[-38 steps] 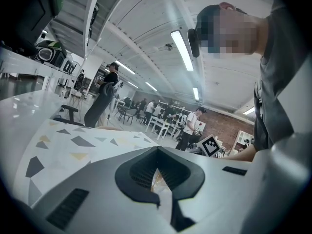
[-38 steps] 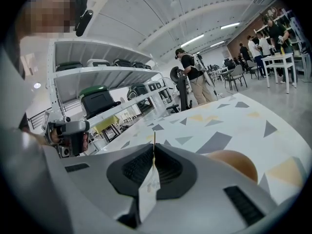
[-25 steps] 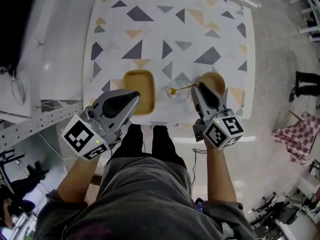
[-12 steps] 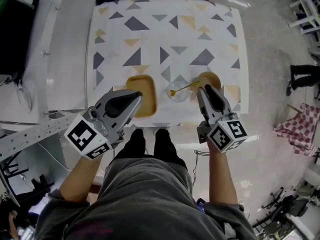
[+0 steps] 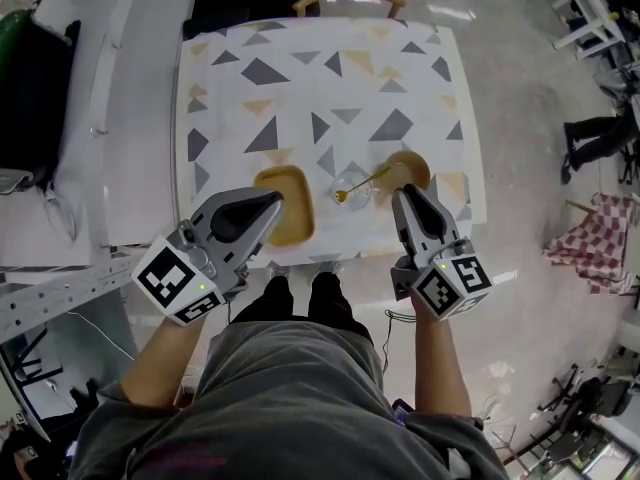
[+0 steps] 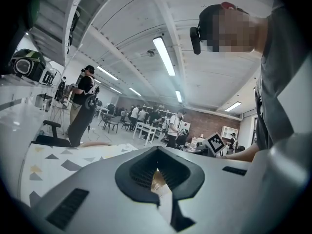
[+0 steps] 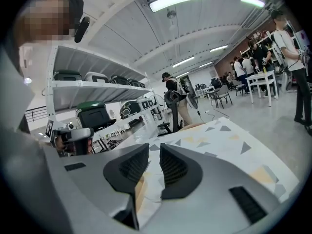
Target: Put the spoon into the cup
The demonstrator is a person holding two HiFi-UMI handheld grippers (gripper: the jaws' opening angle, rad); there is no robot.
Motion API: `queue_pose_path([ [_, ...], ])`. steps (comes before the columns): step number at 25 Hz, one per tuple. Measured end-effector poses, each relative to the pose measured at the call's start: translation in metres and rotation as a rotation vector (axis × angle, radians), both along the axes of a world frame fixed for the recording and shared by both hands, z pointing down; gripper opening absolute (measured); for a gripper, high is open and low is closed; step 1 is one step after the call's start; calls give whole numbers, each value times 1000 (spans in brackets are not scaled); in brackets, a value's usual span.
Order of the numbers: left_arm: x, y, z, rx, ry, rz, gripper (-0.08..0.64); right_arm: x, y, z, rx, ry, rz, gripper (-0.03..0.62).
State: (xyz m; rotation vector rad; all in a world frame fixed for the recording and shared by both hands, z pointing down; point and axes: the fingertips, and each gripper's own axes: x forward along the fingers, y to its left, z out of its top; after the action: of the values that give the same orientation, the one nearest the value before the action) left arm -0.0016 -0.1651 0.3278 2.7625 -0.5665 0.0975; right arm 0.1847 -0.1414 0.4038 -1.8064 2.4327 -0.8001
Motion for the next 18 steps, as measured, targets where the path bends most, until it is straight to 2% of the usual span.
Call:
queue_pose_path([
  [6, -4, 1, -12, 18, 13, 26, 15, -16, 8, -20, 28, 2, -4, 40],
  [18, -1, 4, -35, 56, 46, 77, 15, -46, 21, -56, 81, 21, -35, 23],
])
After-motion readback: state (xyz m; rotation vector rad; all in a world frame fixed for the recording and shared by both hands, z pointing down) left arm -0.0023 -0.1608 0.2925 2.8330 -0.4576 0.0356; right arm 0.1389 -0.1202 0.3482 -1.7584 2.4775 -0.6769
